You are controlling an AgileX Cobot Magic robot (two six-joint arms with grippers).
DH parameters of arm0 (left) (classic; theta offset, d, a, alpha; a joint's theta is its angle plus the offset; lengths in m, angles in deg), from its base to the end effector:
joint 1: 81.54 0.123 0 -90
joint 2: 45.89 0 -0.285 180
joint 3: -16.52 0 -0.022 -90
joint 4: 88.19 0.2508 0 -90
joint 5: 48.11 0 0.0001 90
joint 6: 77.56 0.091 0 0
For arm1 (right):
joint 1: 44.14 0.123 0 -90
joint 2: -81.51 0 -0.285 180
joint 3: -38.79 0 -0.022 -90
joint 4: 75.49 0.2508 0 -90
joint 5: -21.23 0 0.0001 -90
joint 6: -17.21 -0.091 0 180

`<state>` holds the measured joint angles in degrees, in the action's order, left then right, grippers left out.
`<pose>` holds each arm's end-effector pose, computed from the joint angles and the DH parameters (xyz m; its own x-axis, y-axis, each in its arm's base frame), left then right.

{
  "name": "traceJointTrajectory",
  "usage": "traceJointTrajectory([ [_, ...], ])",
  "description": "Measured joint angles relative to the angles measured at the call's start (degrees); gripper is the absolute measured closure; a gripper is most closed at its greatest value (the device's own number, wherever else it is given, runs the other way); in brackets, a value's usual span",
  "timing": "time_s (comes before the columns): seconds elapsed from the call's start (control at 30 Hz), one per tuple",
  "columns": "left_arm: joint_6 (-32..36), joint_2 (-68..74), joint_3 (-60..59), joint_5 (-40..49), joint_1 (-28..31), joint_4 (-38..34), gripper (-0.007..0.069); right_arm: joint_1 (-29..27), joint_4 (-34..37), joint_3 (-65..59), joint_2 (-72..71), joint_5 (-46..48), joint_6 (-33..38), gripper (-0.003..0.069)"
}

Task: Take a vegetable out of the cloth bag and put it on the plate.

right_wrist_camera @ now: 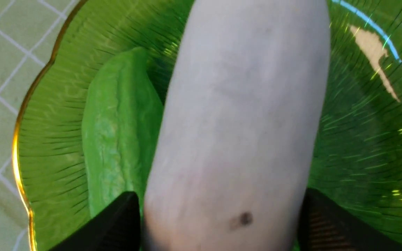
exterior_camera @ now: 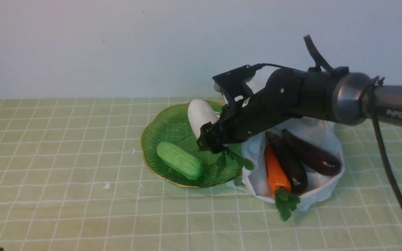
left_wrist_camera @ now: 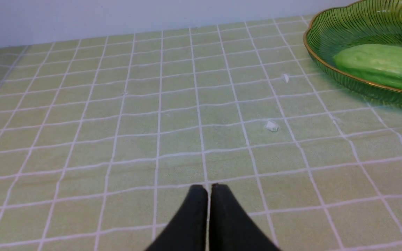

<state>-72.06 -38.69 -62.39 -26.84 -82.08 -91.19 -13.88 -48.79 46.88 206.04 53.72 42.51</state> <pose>0.0528 -0.0022 0.1705 -0.2966 0.0500 -0.9537 0.0416 0.9984 0.0394 0.3734 0.2433 0.1925 -0.6917 -0.4489 -0.5657 -0.6338 0.7528 0.1776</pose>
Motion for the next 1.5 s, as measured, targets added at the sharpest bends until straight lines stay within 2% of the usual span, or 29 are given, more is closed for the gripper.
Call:
traceJointTrajectory([
  [0.13, 0.0, 0.0, 0.0, 0.0, 0.0, 0.0, 0.0629, 0.0, -2.3, 1.7, -0.7, 2.8, 0.0, 0.0043],
  [0.33, 0.0, 0.0, 0.0, 0.0, 0.0, 0.0, 0.0629, 0.0, -7.3, 11.3, -5.1, 15.7, -1.1, 0.0041],
  [0.37, 0.0, 0.0, 0.0, 0.0, 0.0, 0.0, 0.0629, 0.0, -8.3, 15.5, -6.9, 21.2, -1.6, 0.0054],
  [0.47, 0.0, 0.0, 0.0, 0.0, 0.0, 0.0, 0.0629, 0.0, -9.8, 24.1, -10.3, 30.6, -2.9, 0.0108],
  [0.63, 0.0, 0.0, 0.0, 0.0, 0.0, 0.0, 0.0629, 0.0, -12.1, 35.3, -13.8, 37.0, -3.6, 0.0205],
  [0.67, 0.0, 0.0, 0.0, 0.0, 0.0, 0.0, 0.0629, 0.0, -13.4, 40.6, -15.3, 39.0, -4.8, 0.0273],
  [0.77, 0.0, 0.0, 0.0, 0.0, 0.0, 0.0, 0.0629, 0.0, -15.9, 46.1, -17.9, 40.0, -7.2, 0.0390],
  [0.8, 0.0, 0.0, 0.0, 0.0, 0.0, 0.0, 0.0629, 0.0, -15.9, 46.3, -18.1, 40.0, -7.2, 0.0390],
  [0.83, 0.0, 0.0, 0.0, 0.0, 0.0, 0.0, 0.0629, 0.0, -17.8, 47.5, -20.3, 40.3, -9.4, 0.0464],
  [0.87, 0.0, 0.0, 0.0, 0.0, 0.0, 0.0, 0.0629, 0.0, -18.9, 47.8, -21.7, 40.6, -10.5, 0.0505],
  [0.9, 0.0, 0.0, 0.0, 0.0, 0.0, 0.0, 0.0629, 0.0, -19.2, 47.8, -22.3, 40.7, -10.8, 0.0514],
  [0.97, 0.0, 0.0, 0.0, 0.0, 0.0, 0.0, 0.0629, 0.0, -22.1, 47.9, -25.8, 41.0, -12.4, 0.0606],
  [1.07, 0.0, 0.0, 0.0, 0.0, 0.0, 0.0, 0.0629, 0.0, -24.9, 46.6, -30.5, 41.0, -14.2, 0.0658],
  [1.17, 0.0, 0.0, 0.0, 0.0, 0.0, 0.0, 0.0629, 0.0, -26.7, 43.0, -36.5, 41.0, -15.8, 0.0670],
  [1.3, 0.0, 0.0, 0.0, 0.0, 0.0, 0.0, 0.0629, 0.0, -28.2, 29.1, -49.5, 41.1, -18.6, 0.0673],
  [1.33, 0.0, 0.0, 0.0, 0.0, 0.0, 0.0, 0.0629, 0.0, -28.2, 29.1, -50.1, 41.1, -18.8, 0.0673],
  [1.43, 0.0, 0.0, 0.0, 0.0, 0.0, 0.0, 0.0629, 0.0, -28.2, 18.2, -58.9, 41.1, -20.8, 0.0673],
  [1.5, 0.0, 0.0, 0.0, 0.0, 0.0, 0.0, 0.0629, 0.0, -28.2, 4.4, -68.0, 38.0, -22.1, 0.0673],
])
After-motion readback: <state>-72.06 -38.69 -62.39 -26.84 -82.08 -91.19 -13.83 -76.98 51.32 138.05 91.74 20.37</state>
